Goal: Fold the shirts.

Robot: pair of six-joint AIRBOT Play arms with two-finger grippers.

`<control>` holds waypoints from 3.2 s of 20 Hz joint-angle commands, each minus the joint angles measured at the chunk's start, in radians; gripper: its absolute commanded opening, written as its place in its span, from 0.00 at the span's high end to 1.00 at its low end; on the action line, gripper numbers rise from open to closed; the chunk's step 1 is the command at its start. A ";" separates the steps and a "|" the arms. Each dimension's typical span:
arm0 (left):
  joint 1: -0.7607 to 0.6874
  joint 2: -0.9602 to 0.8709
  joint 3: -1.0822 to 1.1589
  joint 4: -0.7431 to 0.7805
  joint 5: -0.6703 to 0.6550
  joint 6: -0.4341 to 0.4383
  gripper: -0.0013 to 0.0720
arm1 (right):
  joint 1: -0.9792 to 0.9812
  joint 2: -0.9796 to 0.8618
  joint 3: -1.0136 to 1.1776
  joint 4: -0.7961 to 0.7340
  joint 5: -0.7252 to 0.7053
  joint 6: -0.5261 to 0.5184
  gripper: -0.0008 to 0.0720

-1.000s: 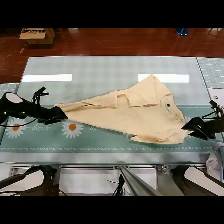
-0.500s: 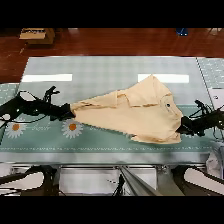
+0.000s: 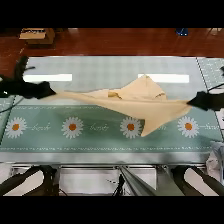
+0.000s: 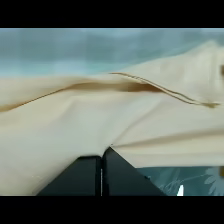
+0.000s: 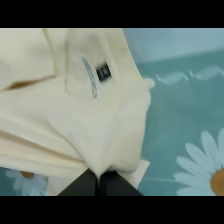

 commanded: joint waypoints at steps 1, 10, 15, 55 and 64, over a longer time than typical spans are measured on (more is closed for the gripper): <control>0.010 0.123 0.214 -0.077 -0.048 -0.002 0.96 | 0.001 0.102 0.165 0.270 -0.029 -0.004 0.96; 0.010 0.307 0.836 -0.098 -0.050 -0.104 0.96 | 0.000 0.257 0.716 0.431 -0.229 0.114 0.96; 0.010 0.403 0.904 0.102 -0.272 -0.220 0.96 | 0.001 0.303 0.892 0.145 -0.112 0.256 0.96; 0.134 -0.084 -0.132 0.056 0.078 -0.044 0.31 | 0.376 -0.712 0.900 -0.267 0.160 0.121 0.48; 0.440 -0.083 -0.203 0.235 -0.201 0.005 0.23 | 0.171 -0.576 0.773 -0.266 0.294 0.132 0.47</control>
